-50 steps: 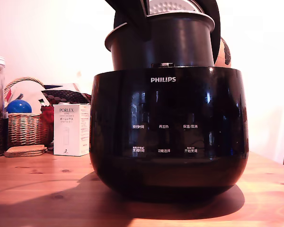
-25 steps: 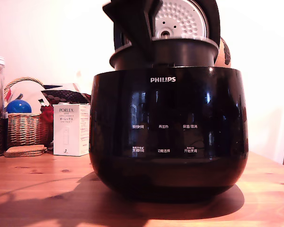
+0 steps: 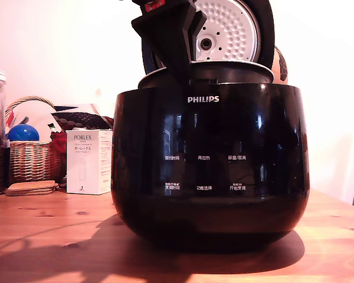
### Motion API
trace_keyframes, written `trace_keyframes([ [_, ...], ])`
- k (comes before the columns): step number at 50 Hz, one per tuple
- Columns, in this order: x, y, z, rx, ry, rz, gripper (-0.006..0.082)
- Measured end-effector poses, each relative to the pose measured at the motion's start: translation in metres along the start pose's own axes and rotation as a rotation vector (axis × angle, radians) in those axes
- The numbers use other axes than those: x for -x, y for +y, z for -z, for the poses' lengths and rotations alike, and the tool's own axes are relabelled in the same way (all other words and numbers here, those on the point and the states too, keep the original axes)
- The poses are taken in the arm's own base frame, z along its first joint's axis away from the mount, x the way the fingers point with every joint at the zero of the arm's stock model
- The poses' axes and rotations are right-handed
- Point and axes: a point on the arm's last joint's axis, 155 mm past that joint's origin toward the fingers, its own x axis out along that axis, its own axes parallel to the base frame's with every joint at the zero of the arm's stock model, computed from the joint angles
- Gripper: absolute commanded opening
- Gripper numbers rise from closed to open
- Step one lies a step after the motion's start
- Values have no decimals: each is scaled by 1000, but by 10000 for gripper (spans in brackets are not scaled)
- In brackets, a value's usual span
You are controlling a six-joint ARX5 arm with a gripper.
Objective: Place the pot you are holding inside the rice cooker
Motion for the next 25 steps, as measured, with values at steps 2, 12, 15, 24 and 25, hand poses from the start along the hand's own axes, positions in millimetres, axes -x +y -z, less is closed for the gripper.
trace_keyframes([
  [2,0,0,0,0,0,0,-24],
  [12,0,1,-2,-1,-5,-7,1],
  [15,0,1,-3,-3,-6,-6,47],
  [24,0,5,-7,-7,-19,-24,117],
  [25,0,5,-7,-7,-19,-25,117],
])
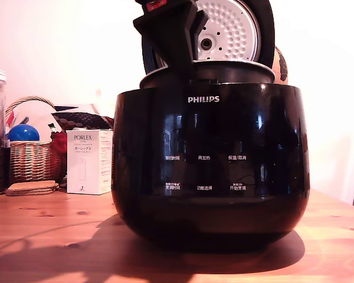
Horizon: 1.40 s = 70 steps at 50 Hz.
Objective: Place the pot you are holding inside the rice cooker
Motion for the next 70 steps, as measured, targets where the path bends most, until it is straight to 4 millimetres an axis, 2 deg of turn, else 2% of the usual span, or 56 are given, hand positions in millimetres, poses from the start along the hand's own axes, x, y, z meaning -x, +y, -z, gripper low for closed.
trace_keyframes([
  [7,0,1,1,-2,6,-7,124],
  [14,0,3,0,-3,6,-15,204],
  [23,4,5,1,20,17,-26,205],
  [34,26,7,-3,66,19,-40,205],
  [39,43,20,-11,113,-13,-94,205],
  [42,54,20,-12,143,-19,-102,203],
  [46,63,16,-10,184,-17,-99,157],
  [52,66,11,-4,249,-5,-85,-29],
  [53,66,12,-3,309,-7,-86,-23],
  [59,67,16,4,388,-4,-92,-19],
  [60,67,18,6,461,-7,-94,-19],
  [63,67,23,12,523,-6,-103,-19],
  [66,69,29,22,555,-1,-114,-19],
  [70,71,39,41,683,9,-133,-19],
])
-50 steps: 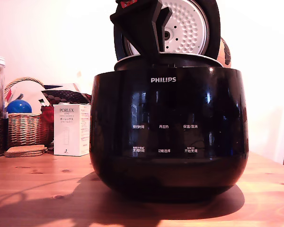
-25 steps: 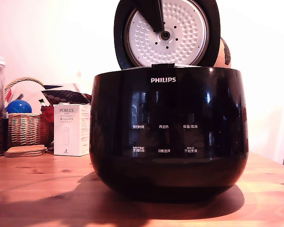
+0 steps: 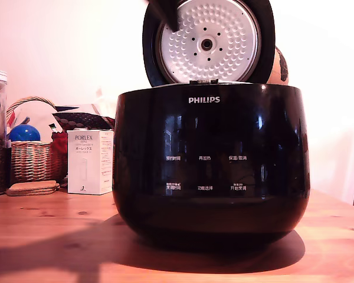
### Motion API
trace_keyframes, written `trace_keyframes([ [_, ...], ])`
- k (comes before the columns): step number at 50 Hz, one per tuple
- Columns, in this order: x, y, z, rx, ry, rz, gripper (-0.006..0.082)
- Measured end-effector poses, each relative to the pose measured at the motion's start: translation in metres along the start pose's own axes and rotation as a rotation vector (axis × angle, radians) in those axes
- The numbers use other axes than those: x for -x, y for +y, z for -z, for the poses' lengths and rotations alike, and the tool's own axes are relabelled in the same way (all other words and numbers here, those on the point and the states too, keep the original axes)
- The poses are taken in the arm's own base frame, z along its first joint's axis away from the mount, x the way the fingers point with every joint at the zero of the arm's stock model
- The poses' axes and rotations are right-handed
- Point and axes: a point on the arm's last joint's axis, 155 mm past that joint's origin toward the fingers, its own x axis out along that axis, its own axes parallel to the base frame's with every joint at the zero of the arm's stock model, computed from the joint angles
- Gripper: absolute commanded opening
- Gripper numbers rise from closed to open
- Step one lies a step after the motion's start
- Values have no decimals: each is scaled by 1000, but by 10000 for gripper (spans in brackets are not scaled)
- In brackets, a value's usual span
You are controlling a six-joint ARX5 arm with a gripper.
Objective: Place the pot you are holding inside the rice cooker
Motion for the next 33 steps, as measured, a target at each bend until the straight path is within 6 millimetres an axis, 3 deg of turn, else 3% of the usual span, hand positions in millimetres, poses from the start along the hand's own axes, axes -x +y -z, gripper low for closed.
trace_keyframes([
  [17,9,100,61,318,83,-188,-19],
  [27,20,144,100,431,139,-299,-19],
  [33,26,164,111,494,130,-348,-19],
])
